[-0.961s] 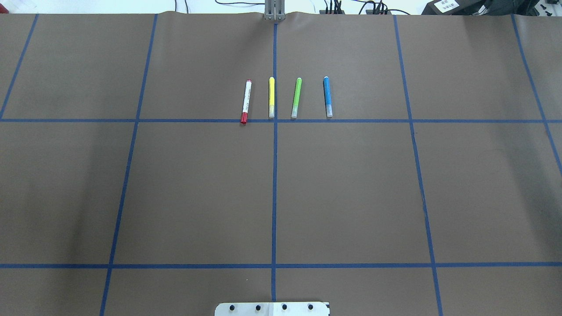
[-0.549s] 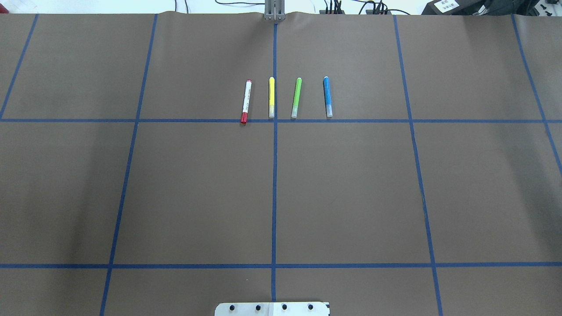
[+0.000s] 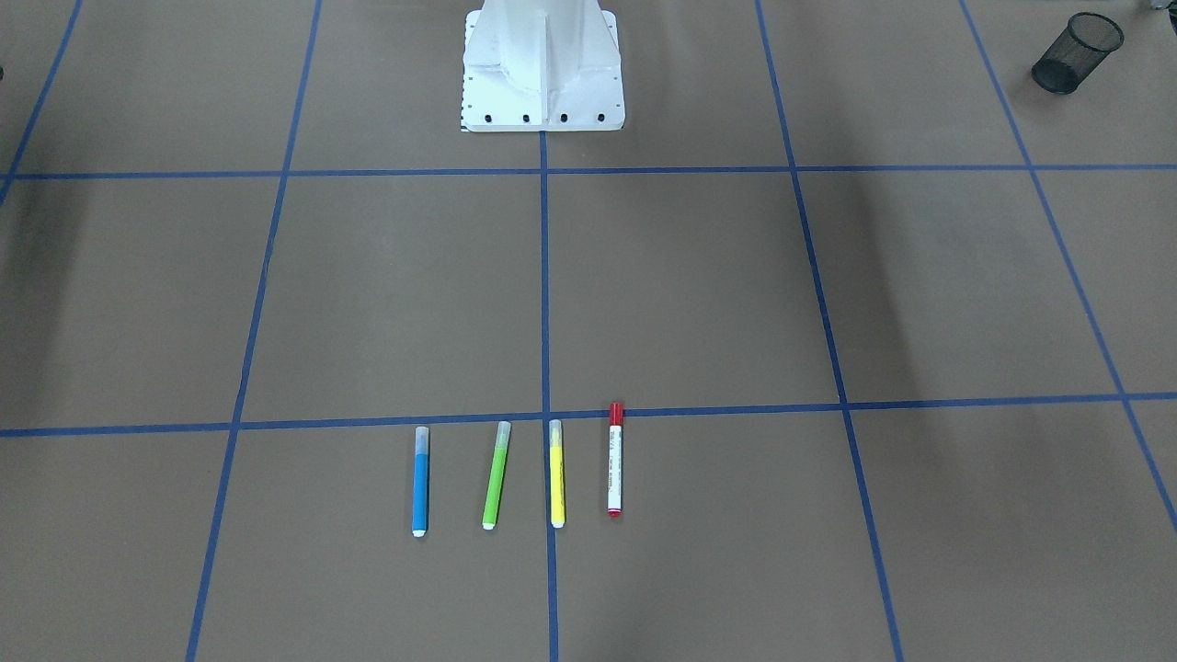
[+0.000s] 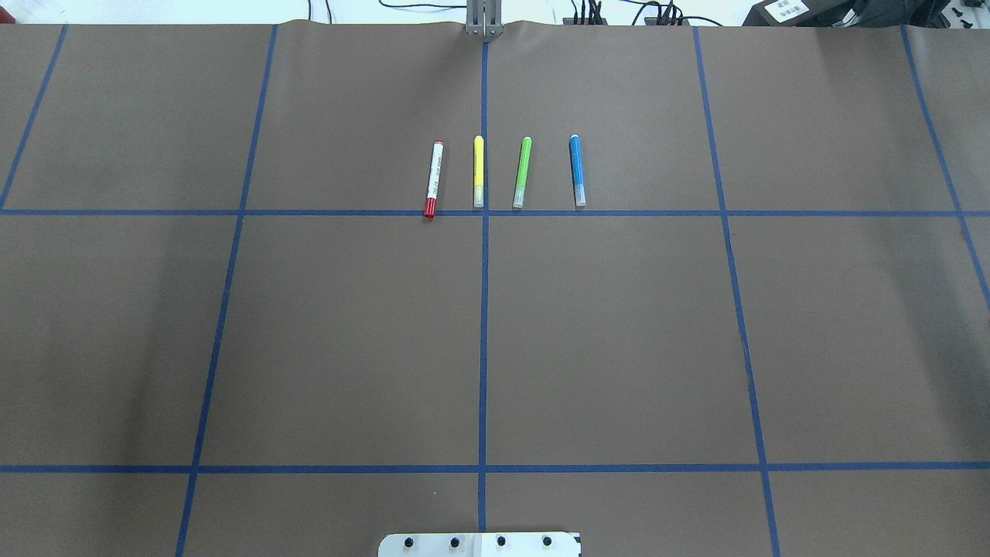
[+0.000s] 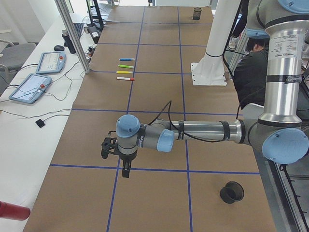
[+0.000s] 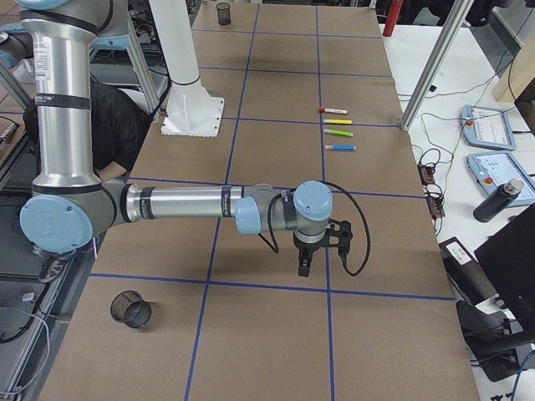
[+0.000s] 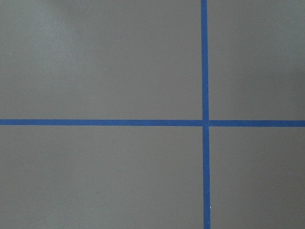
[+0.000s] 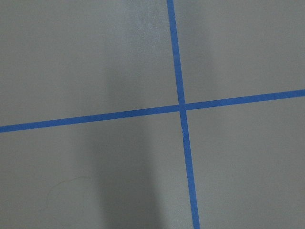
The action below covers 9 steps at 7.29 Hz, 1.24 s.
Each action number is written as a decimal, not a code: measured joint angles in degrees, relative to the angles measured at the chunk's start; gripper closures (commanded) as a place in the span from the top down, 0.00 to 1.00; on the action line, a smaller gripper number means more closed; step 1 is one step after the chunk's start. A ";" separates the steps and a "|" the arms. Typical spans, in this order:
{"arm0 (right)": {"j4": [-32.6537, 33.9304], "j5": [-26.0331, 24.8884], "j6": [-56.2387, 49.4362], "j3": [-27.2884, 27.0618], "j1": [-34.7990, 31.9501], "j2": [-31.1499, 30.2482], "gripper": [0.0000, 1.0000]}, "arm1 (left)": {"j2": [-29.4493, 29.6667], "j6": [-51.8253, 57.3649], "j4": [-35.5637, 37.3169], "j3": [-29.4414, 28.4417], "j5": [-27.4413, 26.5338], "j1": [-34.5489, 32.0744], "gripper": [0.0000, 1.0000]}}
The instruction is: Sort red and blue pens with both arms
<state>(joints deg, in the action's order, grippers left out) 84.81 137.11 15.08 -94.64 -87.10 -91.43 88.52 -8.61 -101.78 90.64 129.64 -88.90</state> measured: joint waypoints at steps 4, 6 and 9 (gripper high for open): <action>-0.06 -0.06 -0.04 -0.13 0.00 -0.20 1.00 | 0.00 0.00 0.15 -0.19 -0.08 0.04 1.00; -0.10 -0.08 -0.02 -0.28 0.00 -0.04 1.00 | 0.40 0.00 0.08 0.05 -0.01 0.07 1.00; -0.12 -0.05 0.02 -0.65 0.00 0.24 1.00 | 1.05 -0.02 -0.29 0.79 0.10 0.12 1.00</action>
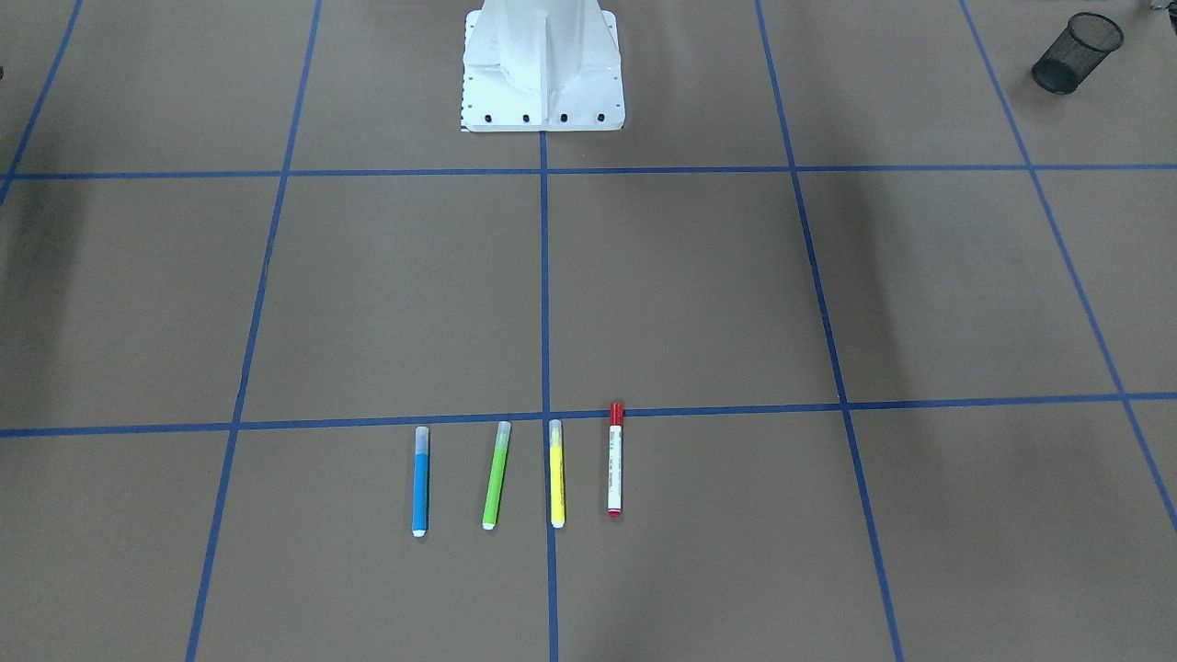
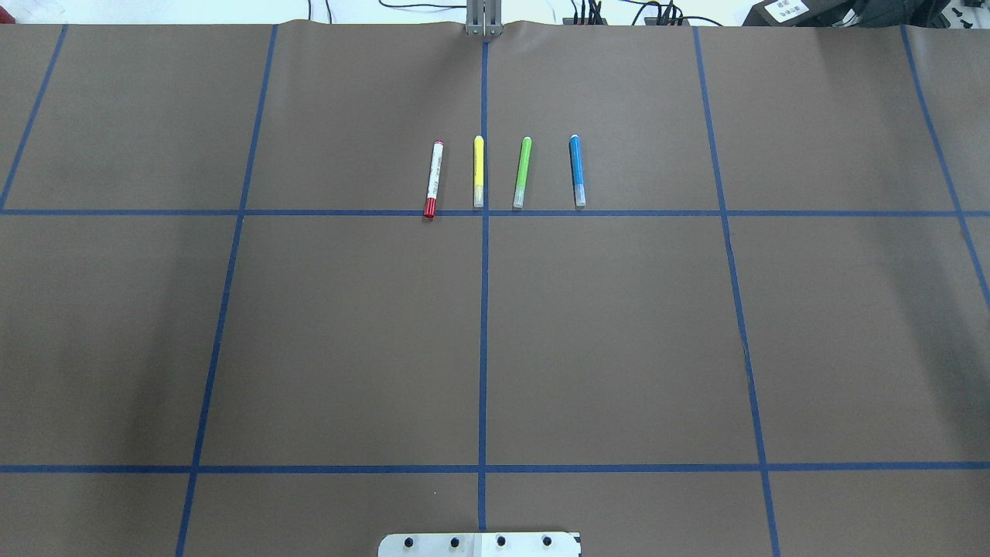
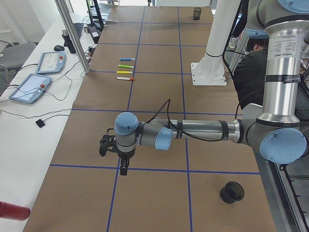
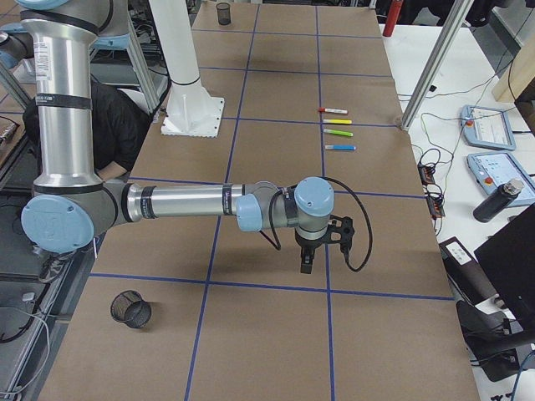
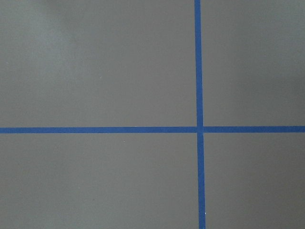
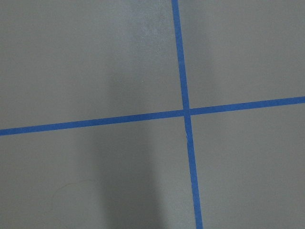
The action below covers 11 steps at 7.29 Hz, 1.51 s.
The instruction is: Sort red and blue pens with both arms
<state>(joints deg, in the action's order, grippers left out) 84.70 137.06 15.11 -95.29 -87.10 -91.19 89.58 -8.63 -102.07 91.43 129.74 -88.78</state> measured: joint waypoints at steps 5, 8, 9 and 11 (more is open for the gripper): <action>-0.20 1.44 3.13 0.24 1.12 3.21 1.00 | 8.27 -0.66 2.51 -0.43 1.00 4.29 1.00; -4.06 1.28 3.77 0.29 3.38 3.79 1.00 | 20.97 -1.27 11.33 -2.03 0.75 13.14 1.00; -3.44 1.27 3.89 0.38 4.79 5.23 1.00 | 25.86 -2.99 12.19 -3.72 0.71 14.98 1.00; -0.84 0.70 3.77 0.88 7.87 8.50 1.00 | 35.03 -10.54 12.49 -8.57 0.63 20.48 0.99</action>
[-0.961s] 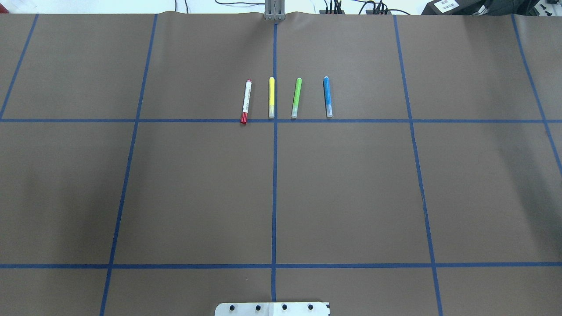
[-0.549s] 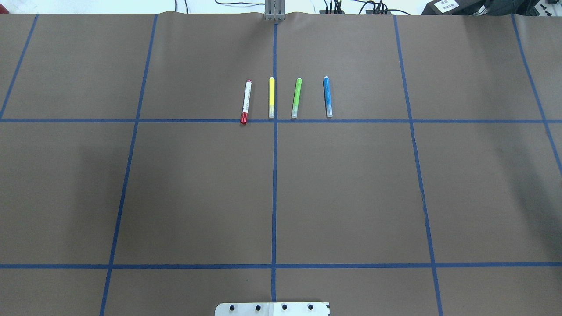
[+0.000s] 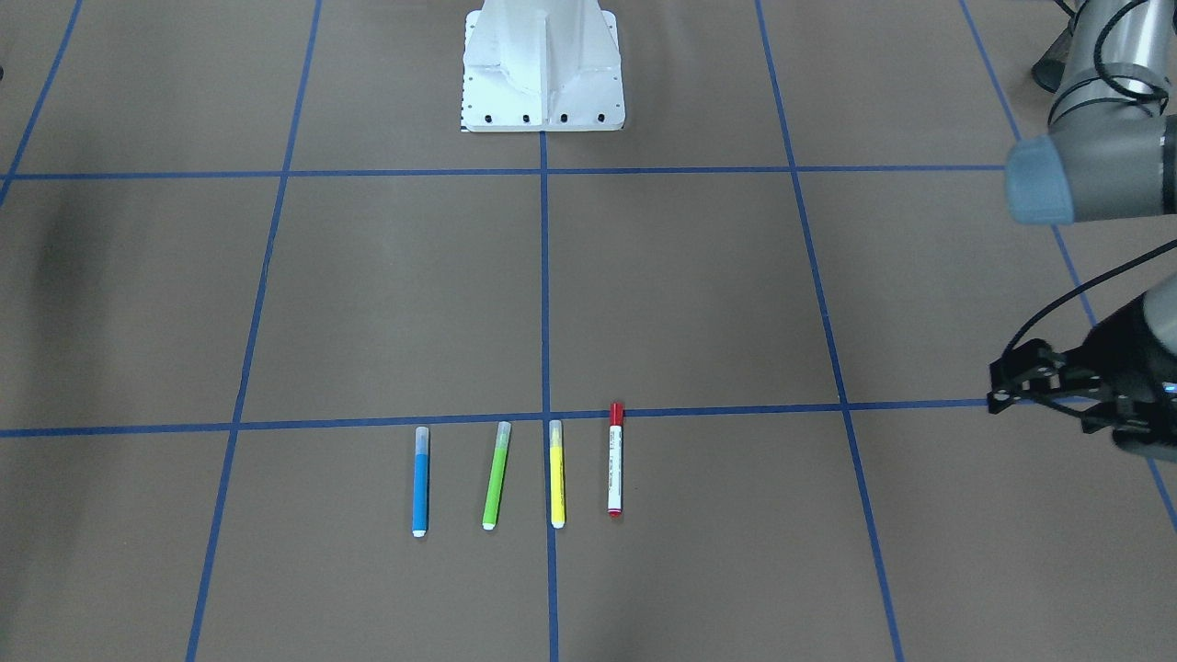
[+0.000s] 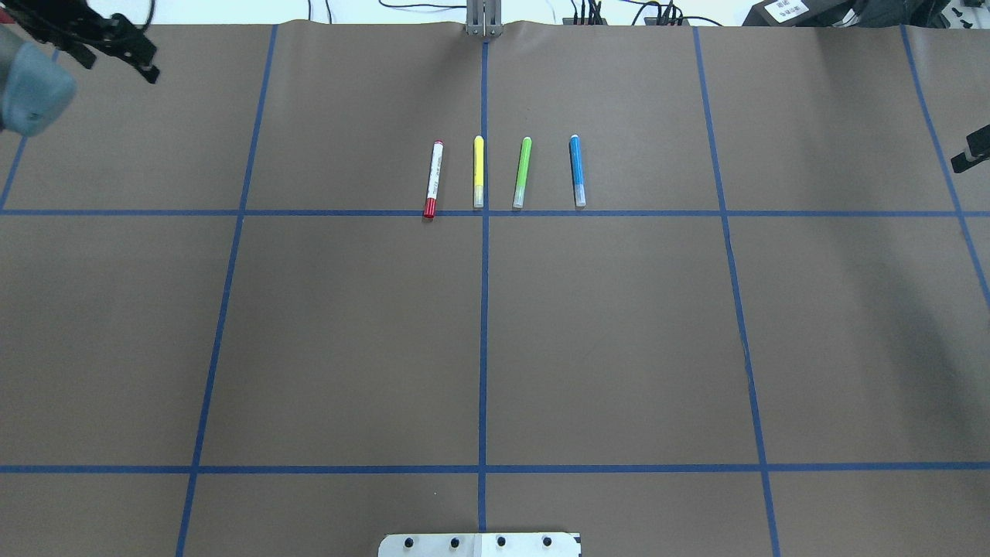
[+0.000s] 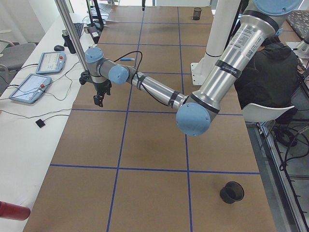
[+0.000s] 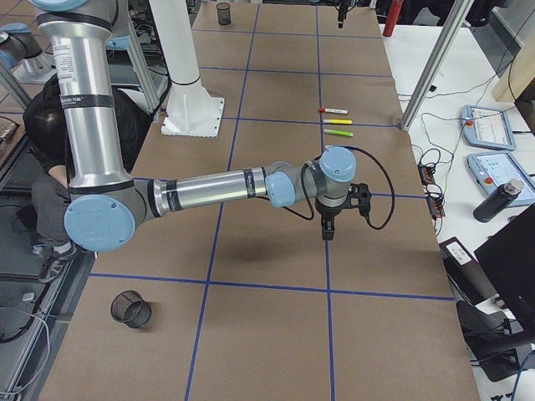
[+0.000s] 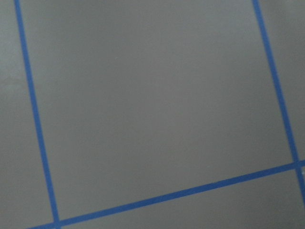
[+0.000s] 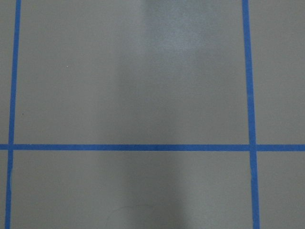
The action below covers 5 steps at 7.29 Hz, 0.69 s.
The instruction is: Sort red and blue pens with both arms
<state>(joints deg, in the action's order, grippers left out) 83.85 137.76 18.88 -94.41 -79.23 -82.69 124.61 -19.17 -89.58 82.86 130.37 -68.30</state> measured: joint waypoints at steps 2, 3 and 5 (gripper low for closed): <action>0.79 -0.40 0.12 0.47 1.95 3.18 1.00 | 6.95 -11.18 0.04 -3.70 -1.00 7.46 0.99; 0.71 -0.73 0.18 0.44 2.63 3.83 1.00 | 11.14 -17.47 -0.03 -6.62 -3.76 11.87 1.00; 0.42 -1.20 2.92 -0.10 3.43 4.16 1.00 | 18.73 -27.08 -2.47 -13.72 -8.57 17.84 0.99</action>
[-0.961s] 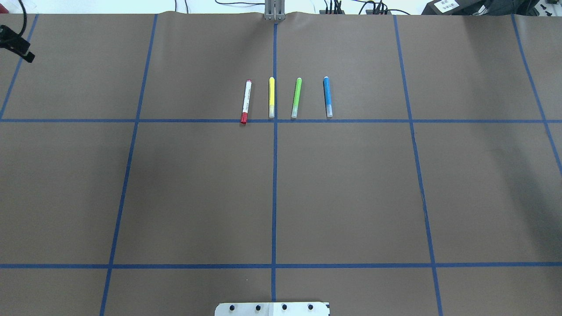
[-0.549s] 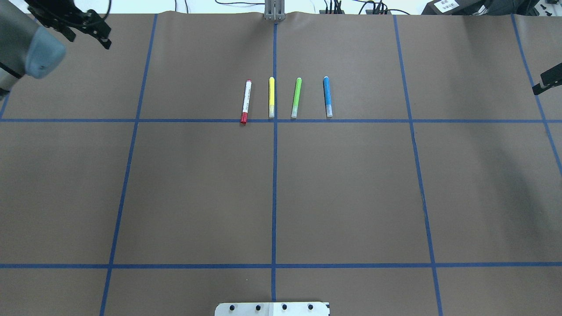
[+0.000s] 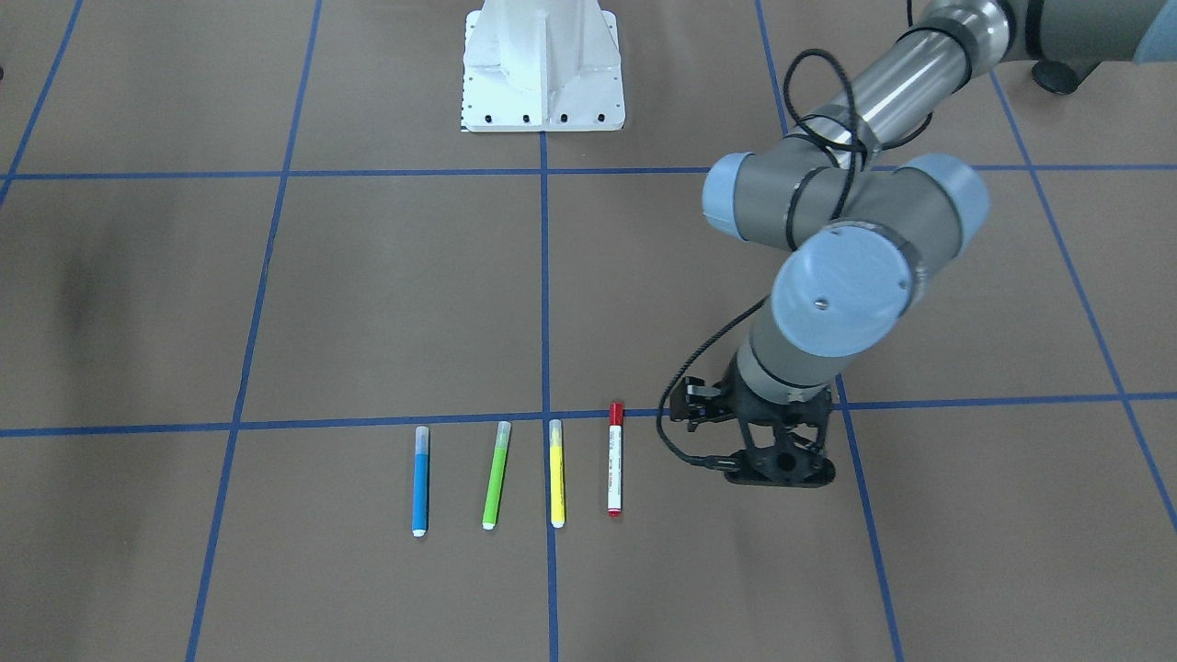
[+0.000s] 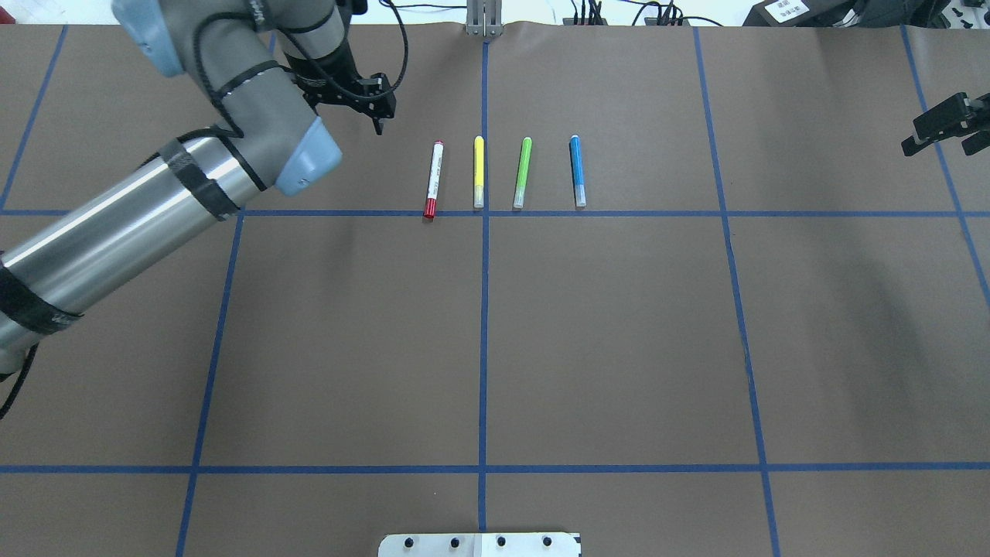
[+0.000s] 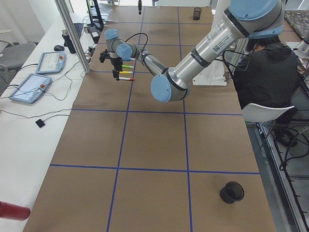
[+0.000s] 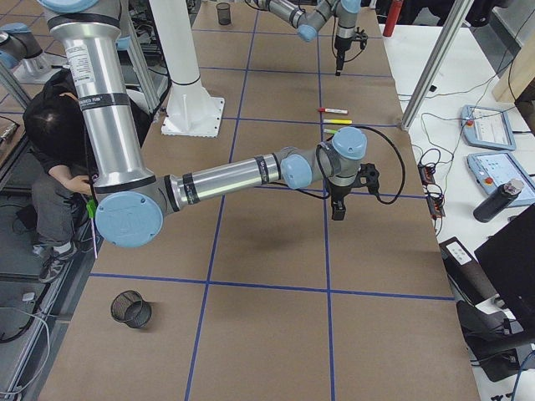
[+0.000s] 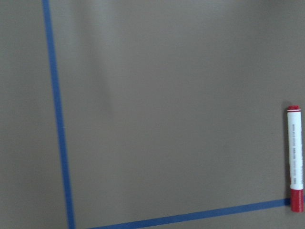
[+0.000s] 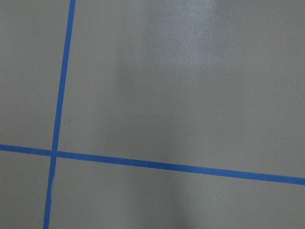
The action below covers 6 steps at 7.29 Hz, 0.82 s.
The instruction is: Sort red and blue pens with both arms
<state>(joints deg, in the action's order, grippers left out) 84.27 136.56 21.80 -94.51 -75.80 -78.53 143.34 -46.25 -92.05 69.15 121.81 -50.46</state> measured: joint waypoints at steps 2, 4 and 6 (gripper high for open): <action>-1.21 -1.04 5.13 -0.59 2.70 0.91 1.00 | 3.38 -7.04 -6.60 -5.81 -1.65 3.52 0.97; -1.56 -2.45 10.07 -0.50 6.03 3.68 1.00 | 5.28 -8.94 -10.57 -9.94 -5.34 6.42 0.90; -1.48 -3.01 13.11 -0.13 8.46 6.46 0.99 | 5.59 -9.12 -13.02 -12.21 -6.54 7.82 0.90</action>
<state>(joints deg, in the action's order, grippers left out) 82.79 133.55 34.92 -94.64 -67.34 -72.07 148.93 -55.37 -105.07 56.93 115.26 -42.64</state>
